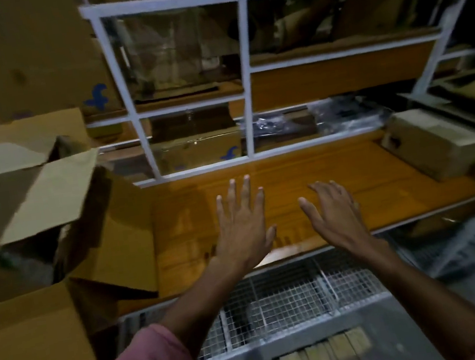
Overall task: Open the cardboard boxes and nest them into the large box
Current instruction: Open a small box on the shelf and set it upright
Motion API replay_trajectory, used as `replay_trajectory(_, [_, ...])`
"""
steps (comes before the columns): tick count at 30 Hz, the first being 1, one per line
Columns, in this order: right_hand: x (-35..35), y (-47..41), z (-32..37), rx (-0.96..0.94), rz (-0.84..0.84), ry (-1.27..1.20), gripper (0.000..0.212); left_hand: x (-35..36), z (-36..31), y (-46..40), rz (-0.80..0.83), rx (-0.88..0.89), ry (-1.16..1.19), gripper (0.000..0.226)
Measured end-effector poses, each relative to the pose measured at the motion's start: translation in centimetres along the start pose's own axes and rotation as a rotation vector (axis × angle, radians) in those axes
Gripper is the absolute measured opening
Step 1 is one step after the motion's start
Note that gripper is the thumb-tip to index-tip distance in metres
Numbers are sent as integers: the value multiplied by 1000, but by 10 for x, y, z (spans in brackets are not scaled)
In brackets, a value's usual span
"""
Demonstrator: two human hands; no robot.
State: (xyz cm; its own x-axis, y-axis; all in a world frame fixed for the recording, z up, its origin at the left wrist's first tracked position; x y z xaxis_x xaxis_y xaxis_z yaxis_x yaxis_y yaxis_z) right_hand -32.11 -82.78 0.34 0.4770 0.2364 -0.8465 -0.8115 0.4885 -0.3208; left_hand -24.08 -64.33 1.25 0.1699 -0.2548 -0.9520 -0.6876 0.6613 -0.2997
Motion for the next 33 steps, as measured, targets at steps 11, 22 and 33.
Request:
replay_trajectory(11, [-4, -71, -166, 171, 23, 19, 91, 103, -103, -145, 138, 173, 95, 82])
replay_trajectory(22, [-21, -147, -323, 315, -46, -25, 87, 177, -201, -263, 252, 286, 118, 82])
replay_trajectory(33, [-61, -234, -521, 438, -88, 68, 74, 256, -319, -357, 359, 201, 113, 79])
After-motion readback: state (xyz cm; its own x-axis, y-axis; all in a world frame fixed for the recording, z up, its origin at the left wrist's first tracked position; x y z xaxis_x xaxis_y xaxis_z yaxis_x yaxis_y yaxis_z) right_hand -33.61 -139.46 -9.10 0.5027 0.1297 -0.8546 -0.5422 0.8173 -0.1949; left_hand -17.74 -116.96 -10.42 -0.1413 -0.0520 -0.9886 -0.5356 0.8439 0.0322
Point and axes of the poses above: each hand's wrist, its own y-axis away from the middle knuckle, its own x-axis out of the palm, z = x × y, the point moved 6 cm from there along -y, towards the middle knuckle, and after that the axes turned 4 degrees about -z, right-handed, at the moved point
